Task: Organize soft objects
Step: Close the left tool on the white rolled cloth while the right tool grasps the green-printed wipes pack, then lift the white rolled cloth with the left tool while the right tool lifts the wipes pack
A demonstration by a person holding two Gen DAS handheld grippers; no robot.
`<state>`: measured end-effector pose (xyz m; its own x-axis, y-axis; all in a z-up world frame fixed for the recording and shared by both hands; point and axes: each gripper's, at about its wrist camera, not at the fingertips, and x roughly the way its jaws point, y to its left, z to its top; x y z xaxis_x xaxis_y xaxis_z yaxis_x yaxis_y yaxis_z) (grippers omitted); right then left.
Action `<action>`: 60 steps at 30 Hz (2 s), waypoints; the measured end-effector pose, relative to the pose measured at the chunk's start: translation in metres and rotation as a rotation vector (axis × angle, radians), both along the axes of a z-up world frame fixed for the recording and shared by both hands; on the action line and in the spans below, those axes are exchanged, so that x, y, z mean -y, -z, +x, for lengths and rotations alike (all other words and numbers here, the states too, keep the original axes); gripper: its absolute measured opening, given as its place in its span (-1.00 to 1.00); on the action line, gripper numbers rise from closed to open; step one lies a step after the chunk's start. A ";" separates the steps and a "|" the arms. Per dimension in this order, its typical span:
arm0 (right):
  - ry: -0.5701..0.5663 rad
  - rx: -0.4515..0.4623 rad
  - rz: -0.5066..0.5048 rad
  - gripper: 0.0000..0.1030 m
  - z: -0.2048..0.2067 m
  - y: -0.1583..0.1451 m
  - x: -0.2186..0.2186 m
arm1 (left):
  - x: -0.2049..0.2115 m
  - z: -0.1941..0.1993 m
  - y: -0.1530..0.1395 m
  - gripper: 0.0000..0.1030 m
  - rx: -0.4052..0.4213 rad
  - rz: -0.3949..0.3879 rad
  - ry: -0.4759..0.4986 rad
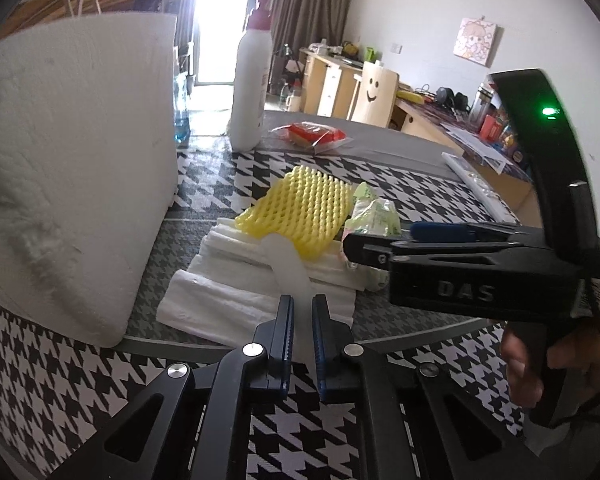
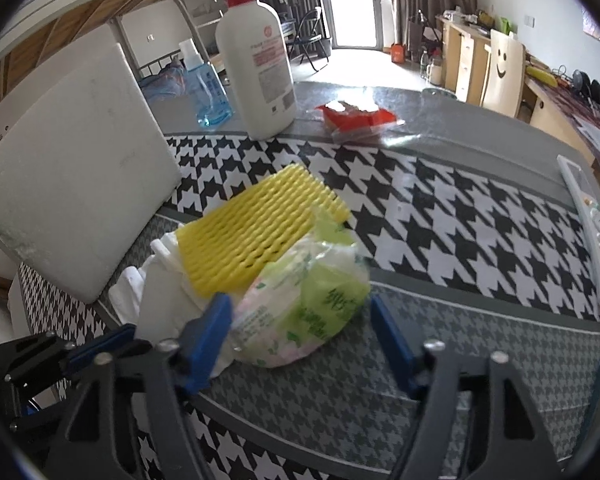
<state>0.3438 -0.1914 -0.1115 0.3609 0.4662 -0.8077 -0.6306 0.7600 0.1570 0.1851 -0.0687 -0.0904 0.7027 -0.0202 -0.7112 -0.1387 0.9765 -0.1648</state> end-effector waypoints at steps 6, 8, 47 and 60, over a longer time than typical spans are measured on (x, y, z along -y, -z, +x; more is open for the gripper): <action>-0.003 0.009 -0.010 0.17 -0.005 0.000 -0.002 | 0.000 -0.006 -0.004 -0.81 0.014 0.027 0.015; -0.009 -0.001 -0.006 0.03 -0.006 0.001 -0.002 | 0.000 -0.008 -0.005 -0.81 0.018 0.034 0.018; 0.017 0.171 0.096 -0.35 -0.075 -0.060 0.034 | 0.001 -0.044 -0.045 -0.81 0.129 0.115 0.056; 0.058 0.256 0.119 -0.35 -0.093 -0.076 0.044 | -0.001 -0.050 -0.064 -0.81 0.171 0.163 0.076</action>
<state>0.2508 -0.2358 -0.0354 0.5747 0.5251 -0.6278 -0.6170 0.7819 0.0891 0.1351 -0.0680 -0.0261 0.8141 0.0274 -0.5801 -0.0472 0.9987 -0.0190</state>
